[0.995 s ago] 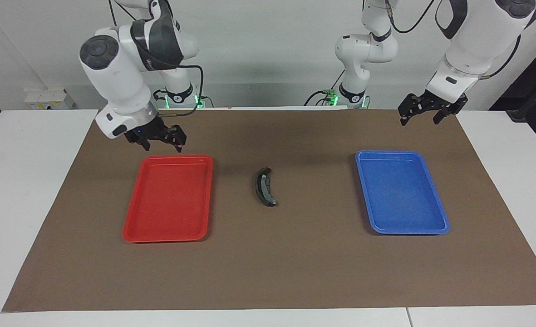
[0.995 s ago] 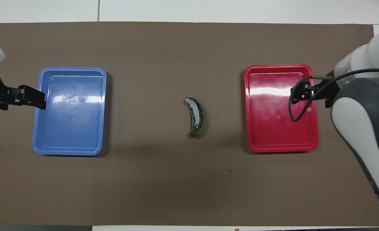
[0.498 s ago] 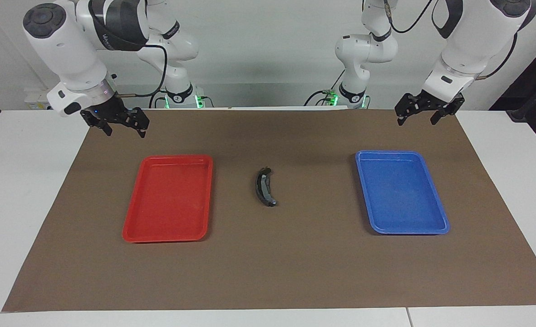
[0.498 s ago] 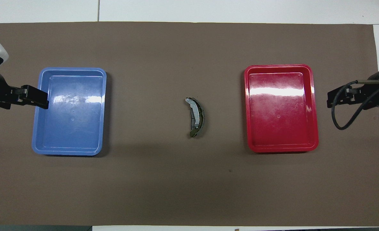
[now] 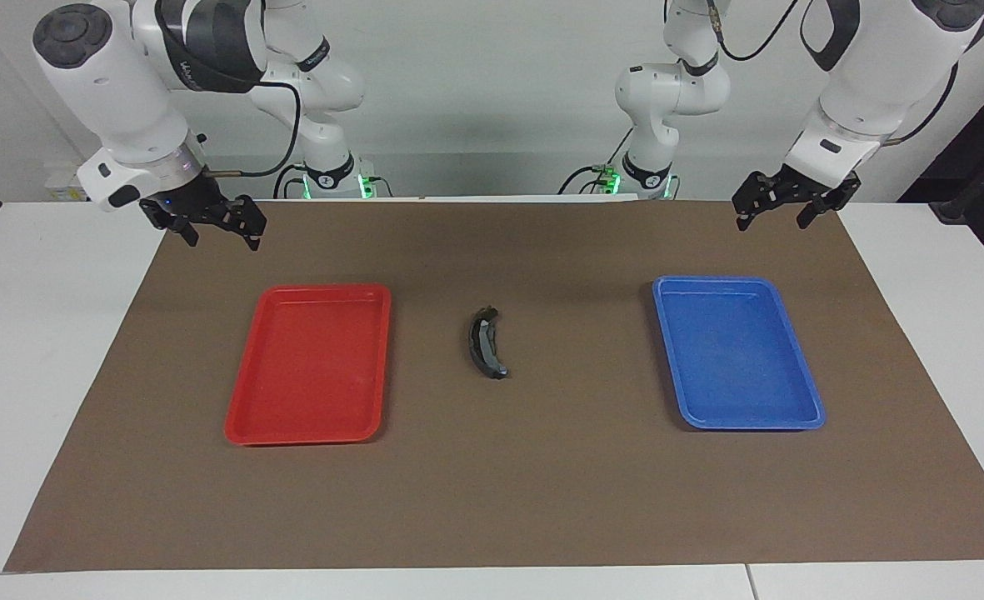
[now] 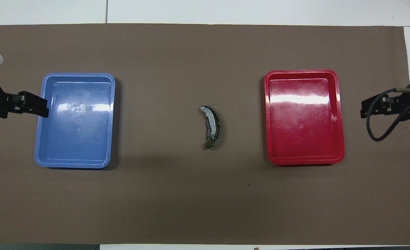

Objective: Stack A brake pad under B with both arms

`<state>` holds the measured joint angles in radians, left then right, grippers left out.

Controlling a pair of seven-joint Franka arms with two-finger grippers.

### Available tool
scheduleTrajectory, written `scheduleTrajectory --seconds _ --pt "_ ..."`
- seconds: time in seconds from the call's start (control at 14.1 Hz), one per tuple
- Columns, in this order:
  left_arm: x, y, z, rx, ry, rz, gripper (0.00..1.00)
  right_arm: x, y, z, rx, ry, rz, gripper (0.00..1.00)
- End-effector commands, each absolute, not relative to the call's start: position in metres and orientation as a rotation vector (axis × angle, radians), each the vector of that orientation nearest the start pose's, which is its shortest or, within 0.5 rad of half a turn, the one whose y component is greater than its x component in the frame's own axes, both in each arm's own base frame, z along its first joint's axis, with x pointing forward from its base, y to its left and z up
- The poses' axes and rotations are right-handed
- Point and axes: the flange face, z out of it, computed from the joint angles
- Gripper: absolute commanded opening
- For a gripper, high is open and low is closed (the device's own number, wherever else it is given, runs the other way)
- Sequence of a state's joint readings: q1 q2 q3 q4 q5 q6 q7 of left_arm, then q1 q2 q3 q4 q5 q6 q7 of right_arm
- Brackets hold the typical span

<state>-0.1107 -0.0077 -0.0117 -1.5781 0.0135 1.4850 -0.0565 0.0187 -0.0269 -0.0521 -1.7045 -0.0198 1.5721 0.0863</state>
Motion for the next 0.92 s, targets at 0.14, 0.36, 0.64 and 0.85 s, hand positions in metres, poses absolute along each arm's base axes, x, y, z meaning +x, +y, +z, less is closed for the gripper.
scheduleTrajectory --seconds 0.14,0.36,0.64,0.85 --pt "0.534 -0.064 0.621 -3.13 0.113 0.105 0.99 0.527 -0.053 0.583 -3.141 0.225 0.18 1.0" --pt "0.53 -0.066 0.628 -3.131 0.108 0.081 0.99 0.524 -0.056 0.582 -3.141 0.153 0.202 1.0" --pt "0.524 -0.074 0.633 -3.129 0.12 0.069 0.99 0.525 -0.055 0.605 -3.15 0.152 0.154 1.0" --pt "0.523 -0.074 0.634 -3.13 0.127 0.064 0.99 0.526 -0.054 0.605 -3.15 0.154 0.144 1.0"
